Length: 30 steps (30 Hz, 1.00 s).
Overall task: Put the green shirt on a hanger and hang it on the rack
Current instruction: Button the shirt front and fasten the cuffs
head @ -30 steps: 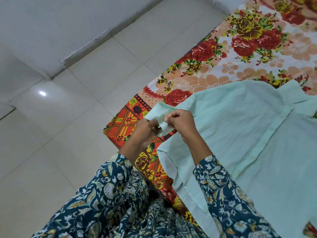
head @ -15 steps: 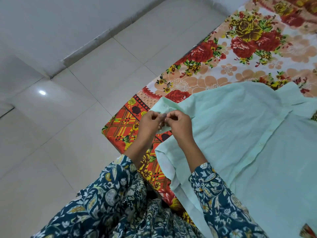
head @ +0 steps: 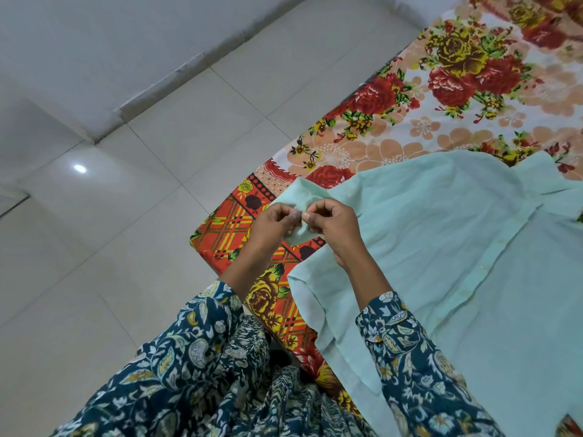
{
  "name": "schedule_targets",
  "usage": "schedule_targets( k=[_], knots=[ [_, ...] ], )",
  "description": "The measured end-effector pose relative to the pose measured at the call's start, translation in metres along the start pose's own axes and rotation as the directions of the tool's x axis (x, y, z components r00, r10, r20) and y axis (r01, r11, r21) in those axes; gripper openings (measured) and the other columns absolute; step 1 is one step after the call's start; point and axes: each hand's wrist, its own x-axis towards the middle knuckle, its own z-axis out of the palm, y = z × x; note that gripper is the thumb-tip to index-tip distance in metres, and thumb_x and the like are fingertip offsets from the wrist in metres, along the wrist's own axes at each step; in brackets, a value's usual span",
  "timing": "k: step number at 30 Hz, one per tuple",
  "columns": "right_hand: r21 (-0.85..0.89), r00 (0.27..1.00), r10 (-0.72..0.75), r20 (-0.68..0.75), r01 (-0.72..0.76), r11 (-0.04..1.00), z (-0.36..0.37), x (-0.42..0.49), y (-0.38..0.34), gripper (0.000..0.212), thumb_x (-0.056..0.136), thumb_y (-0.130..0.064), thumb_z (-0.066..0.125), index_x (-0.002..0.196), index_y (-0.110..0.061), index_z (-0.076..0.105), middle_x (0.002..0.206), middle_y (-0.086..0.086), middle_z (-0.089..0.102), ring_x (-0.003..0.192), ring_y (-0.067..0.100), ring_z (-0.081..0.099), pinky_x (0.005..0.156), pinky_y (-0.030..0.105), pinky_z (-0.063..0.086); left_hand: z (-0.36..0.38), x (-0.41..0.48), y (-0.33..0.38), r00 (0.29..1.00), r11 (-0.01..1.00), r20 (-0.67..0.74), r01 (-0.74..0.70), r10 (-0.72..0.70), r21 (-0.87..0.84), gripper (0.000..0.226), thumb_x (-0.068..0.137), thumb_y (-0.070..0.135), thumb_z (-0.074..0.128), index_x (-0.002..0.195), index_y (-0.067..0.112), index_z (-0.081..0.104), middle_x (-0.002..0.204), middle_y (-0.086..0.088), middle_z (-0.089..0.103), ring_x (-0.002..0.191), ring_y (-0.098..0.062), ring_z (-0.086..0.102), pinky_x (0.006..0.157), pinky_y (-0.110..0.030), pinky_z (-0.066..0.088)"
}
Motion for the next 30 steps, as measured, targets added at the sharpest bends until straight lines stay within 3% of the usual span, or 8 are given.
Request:
schedule_targets(
  k=[6, 11, 14, 17, 21, 24, 27, 30],
  knots=[
    [0.07, 0.999, 0.021, 0.032, -0.023, 0.997, 0.0, 0.0, -0.001, 0.024, 0.082, 0.006, 0.062, 0.067, -0.012, 0.057, 0.07, 0.002, 0.057, 0.065, 0.011, 0.054, 0.057, 0.015, 0.049, 0.0, 0.003, -0.005, 0.985, 0.956, 0.076, 0.166, -0.152, -0.24, 0.004, 0.09, 0.009, 0.057, 0.087, 0.009, 0.058, 0.083, -0.007, 0.057, 0.073, -0.018, 0.051, 0.066, -0.029, 0.041],
    [0.135, 0.999, 0.036, 0.031, -0.04, 0.99, 0.001, -0.002, 0.001, 0.024, 0.082, 0.008, 0.062, 0.067, -0.01, 0.057, 0.066, 0.003, 0.054, 0.053, 0.006, 0.052, 0.054, 0.014, 0.05, 0.0, 0.001, -0.009, 0.981, 0.908, 0.095, 0.191, -0.167, -0.374, 0.015, 0.086, 0.01, 0.062, 0.072, 0.013, 0.062, 0.076, -0.008, 0.053, 0.069, -0.021, 0.047, 0.066, -0.03, 0.044],
    [0.146, 0.998, 0.055, 0.043, -0.061, 0.987, 0.0, -0.002, 0.002, 0.022, 0.082, 0.008, 0.062, 0.068, -0.009, 0.058, 0.065, 0.004, 0.054, 0.057, 0.01, 0.052, 0.054, 0.013, 0.052, 0.001, -0.001, -0.007, 0.999, 0.977, -0.013, 0.037, -0.041, -0.209, 0.018, 0.086, 0.01, 0.063, 0.069, 0.016, 0.062, 0.08, -0.01, 0.056, 0.079, -0.024, 0.048, 0.069, -0.035, 0.039],
    [0.129, 0.996, 0.072, 0.043, -0.077, 0.989, -0.001, -0.001, 0.0, 0.021, 0.083, 0.006, 0.062, 0.069, -0.009, 0.059, 0.067, 0.005, 0.055, 0.061, 0.012, 0.053, 0.055, 0.013, 0.053, 0.007, -0.004, -0.003, 0.995, 0.998, -0.09, -0.055, 0.052, -0.026, 0.022, 0.09, 0.009, 0.057, 0.07, 0.017, 0.053, 0.076, -0.004, 0.057, 0.07, -0.018, 0.052, 0.062, -0.028, 0.041],
    [0.184, 0.99, 0.124, 0.062, -0.134, 0.974, -0.001, 0.002, -0.003, 0.02, 0.085, 0.006, 0.058, 0.069, -0.006, 0.058, 0.064, 0.007, 0.053, 0.058, 0.012, 0.051, 0.052, 0.014, 0.051, 0.006, -0.007, -0.003, 0.993, 0.996, -0.087, -0.081, 0.078, -0.041, 0.027, 0.091, 0.001, 0.051, 0.07, 0.016, 0.045, 0.073, -0.003, 0.053, 0.066, -0.016, 0.05, 0.058, -0.027, 0.04],
    [0.365, 0.96, 0.222, 0.171, -0.271, 0.891, -0.004, 0.003, -0.003, 0.019, 0.087, 0.008, 0.054, 0.07, -0.002, 0.057, 0.063, 0.009, 0.052, 0.054, 0.012, 0.052, 0.049, 0.016, 0.05, 0.0, -0.005, -0.004, 0.989, 0.988, -0.036, -0.142, 0.144, 0.061, 0.02, 0.09, 0.003, 0.055, 0.075, 0.014, 0.047, 0.077, -0.009, 0.053, 0.072, -0.02, 0.049, 0.062, -0.031, 0.041],
    [0.424, 0.938, 0.298, 0.178, -0.346, 0.837, -0.001, 0.005, 0.003, 0.018, 0.088, 0.008, 0.051, 0.074, -0.001, 0.057, 0.066, 0.01, 0.054, 0.05, 0.009, 0.055, 0.049, 0.016, 0.051, -0.004, 0.002, -0.009, 0.973, 0.909, -0.04, -0.195, 0.226, 0.369, 0.013, 0.087, 0.01, 0.062, 0.084, 0.011, 0.049, 0.083, -0.01, 0.052, 0.074, -0.02, 0.047, 0.064, -0.038, 0.041],
    [0.256, 0.946, 0.323, 0.038, -0.322, 0.911, 0.005, 0.005, 0.013, 0.018, 0.09, 0.004, 0.051, 0.076, -0.006, 0.057, 0.072, 0.008, 0.058, 0.06, 0.011, 0.057, 0.051, 0.015, 0.052, -0.011, 0.009, -0.015, 0.946, 0.778, -0.087, -0.201, 0.312, 0.595, 0.023, 0.083, 0.015, 0.067, 0.1, 0.01, 0.053, 0.098, -0.006, 0.053, 0.089, -0.021, 0.051, 0.074, -0.037, 0.045]
  ],
)
